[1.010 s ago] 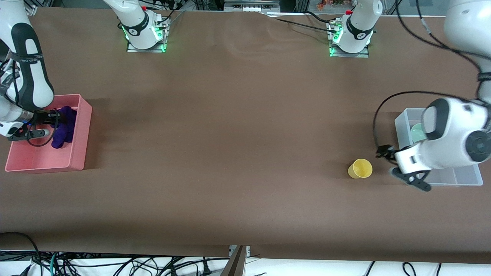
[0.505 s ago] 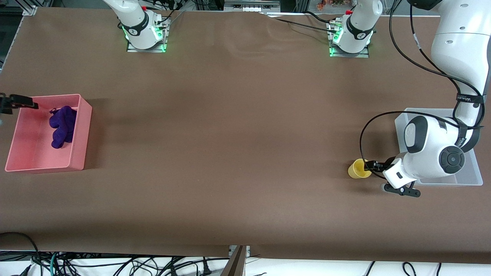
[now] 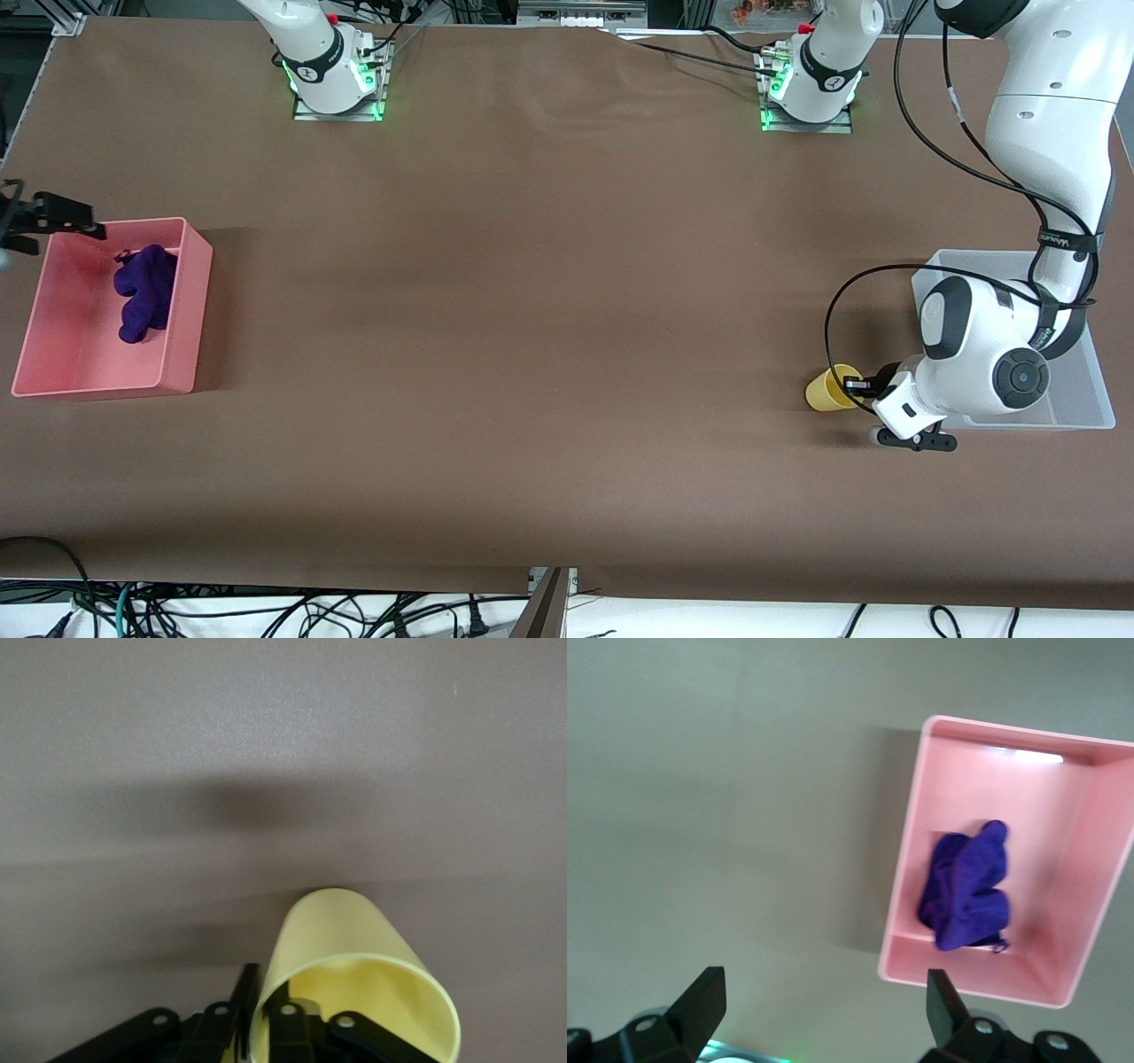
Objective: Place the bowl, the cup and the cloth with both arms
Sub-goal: 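Grasp the yellow cup and lift it with the left gripper, then lower the yellow cup into the green bowl with the left gripper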
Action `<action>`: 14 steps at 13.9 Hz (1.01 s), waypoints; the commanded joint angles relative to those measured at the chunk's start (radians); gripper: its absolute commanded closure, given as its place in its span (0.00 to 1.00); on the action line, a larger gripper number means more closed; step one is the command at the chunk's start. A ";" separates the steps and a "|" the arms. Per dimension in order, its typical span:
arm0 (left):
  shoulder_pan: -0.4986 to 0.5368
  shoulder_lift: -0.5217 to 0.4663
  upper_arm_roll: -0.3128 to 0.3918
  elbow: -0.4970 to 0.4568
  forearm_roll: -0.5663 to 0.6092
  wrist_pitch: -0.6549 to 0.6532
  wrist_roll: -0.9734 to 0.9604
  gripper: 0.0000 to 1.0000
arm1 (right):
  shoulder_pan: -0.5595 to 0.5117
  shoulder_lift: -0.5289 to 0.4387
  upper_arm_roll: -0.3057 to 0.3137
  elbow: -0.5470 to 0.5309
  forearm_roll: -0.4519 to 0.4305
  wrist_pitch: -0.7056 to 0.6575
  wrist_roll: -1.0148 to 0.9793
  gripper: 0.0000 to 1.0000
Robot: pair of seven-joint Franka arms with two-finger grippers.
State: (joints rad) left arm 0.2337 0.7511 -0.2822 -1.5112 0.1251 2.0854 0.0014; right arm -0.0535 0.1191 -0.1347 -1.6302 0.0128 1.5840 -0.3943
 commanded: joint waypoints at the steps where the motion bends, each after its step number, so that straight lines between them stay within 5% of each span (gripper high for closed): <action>1: -0.001 -0.025 -0.014 0.022 0.001 -0.071 -0.024 1.00 | -0.008 -0.032 0.142 0.050 -0.053 -0.081 0.211 0.00; 4: 0.007 -0.148 -0.029 0.054 0.016 -0.271 0.012 1.00 | -0.008 -0.042 0.217 0.055 -0.037 -0.072 0.304 0.00; 9: 0.116 -0.275 -0.014 0.082 0.071 -0.617 0.356 1.00 | -0.006 -0.079 0.161 0.090 -0.039 -0.047 0.292 0.00; 11: 0.156 -0.295 -0.020 0.040 0.209 -0.640 0.463 1.00 | 0.003 -0.096 0.126 0.089 -0.036 -0.059 0.244 0.00; 14: 0.258 -0.289 -0.020 -0.027 0.238 -0.515 0.589 1.00 | 0.006 -0.088 0.125 0.093 -0.039 -0.068 0.201 0.00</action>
State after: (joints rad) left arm 0.4371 0.4727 -0.2912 -1.4660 0.3291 1.4829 0.5050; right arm -0.0522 0.0324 -0.0109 -1.5402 -0.0231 1.5319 -0.1754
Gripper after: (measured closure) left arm 0.965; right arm 0.000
